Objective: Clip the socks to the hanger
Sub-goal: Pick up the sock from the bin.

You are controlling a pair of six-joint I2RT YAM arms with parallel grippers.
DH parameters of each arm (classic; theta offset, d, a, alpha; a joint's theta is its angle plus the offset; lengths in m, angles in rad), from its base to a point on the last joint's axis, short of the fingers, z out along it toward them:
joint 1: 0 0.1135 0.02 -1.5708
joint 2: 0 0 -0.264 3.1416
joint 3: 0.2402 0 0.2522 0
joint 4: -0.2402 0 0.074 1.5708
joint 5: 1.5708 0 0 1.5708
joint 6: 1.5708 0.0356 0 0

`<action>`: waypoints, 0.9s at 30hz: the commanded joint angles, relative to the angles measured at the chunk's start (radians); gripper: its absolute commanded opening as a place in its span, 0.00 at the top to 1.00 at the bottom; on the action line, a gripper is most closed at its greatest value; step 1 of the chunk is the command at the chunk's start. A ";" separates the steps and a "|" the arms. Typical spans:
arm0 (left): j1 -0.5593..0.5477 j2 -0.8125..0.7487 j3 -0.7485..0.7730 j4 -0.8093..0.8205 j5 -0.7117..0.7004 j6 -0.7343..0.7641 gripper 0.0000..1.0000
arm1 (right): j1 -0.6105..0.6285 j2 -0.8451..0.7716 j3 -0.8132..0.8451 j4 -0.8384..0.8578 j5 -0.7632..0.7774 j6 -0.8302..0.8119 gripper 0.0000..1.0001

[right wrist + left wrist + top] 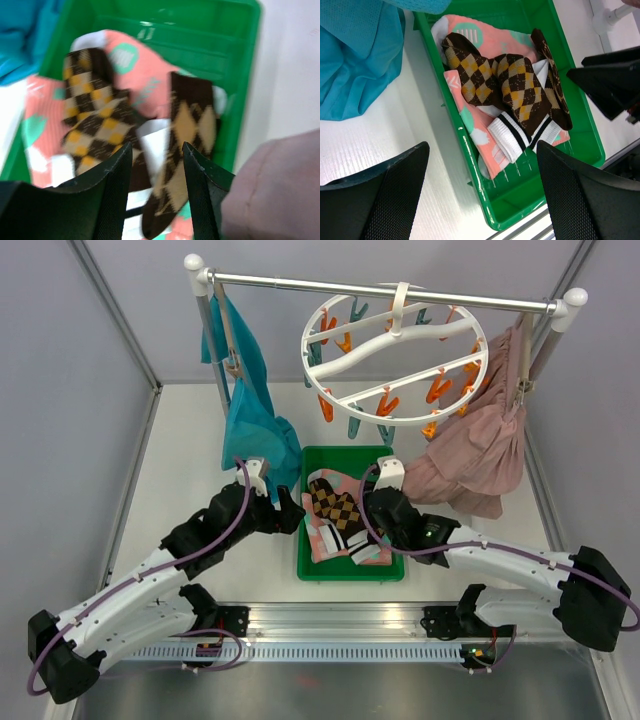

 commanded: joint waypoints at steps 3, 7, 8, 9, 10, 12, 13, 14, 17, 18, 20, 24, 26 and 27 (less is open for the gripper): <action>-0.006 -0.006 0.010 0.031 -0.018 -0.019 0.08 | 0.115 0.022 -0.011 0.055 0.044 -0.022 0.49; -0.006 -0.006 0.011 0.028 -0.017 -0.019 0.08 | 0.156 0.039 -0.039 0.054 0.041 0.006 0.49; -0.006 -0.008 0.011 0.028 -0.017 -0.018 0.08 | 0.158 0.045 -0.046 0.052 0.041 0.015 0.50; -0.004 -0.006 0.010 0.028 -0.017 -0.019 0.08 | 0.161 0.045 -0.053 0.057 0.035 0.015 0.50; -0.006 -0.003 0.013 0.028 -0.017 -0.018 0.08 | 0.164 0.044 -0.059 0.060 0.016 0.018 0.50; -0.006 0.000 0.014 0.028 -0.014 -0.016 0.08 | 0.172 0.039 -0.074 0.067 -0.002 0.026 0.50; -0.006 0.001 0.014 0.028 -0.012 -0.016 0.08 | 0.176 0.048 -0.077 0.067 -0.008 0.027 0.50; -0.006 0.006 0.013 0.032 -0.009 -0.015 0.08 | 0.179 0.054 -0.079 0.069 -0.007 0.027 0.50; -0.006 0.018 0.010 0.052 0.003 -0.010 0.08 | 0.181 0.076 -0.085 0.096 -0.014 0.020 0.50; -0.006 0.021 0.008 0.057 0.006 -0.007 0.08 | 0.181 0.080 -0.085 0.109 -0.021 0.018 0.50; -0.007 0.027 0.007 0.069 0.014 -0.004 0.08 | 0.182 0.088 -0.082 0.115 -0.033 0.015 0.49; -0.007 0.034 0.002 0.090 0.017 0.008 0.08 | 0.181 0.129 -0.070 0.142 -0.013 0.006 0.49; -0.007 0.037 -0.001 0.101 0.026 0.015 0.08 | 0.181 0.152 -0.066 0.156 -0.011 0.000 0.49; -0.007 0.038 -0.003 0.107 0.031 0.021 0.08 | 0.181 0.160 -0.063 0.164 -0.014 0.001 0.49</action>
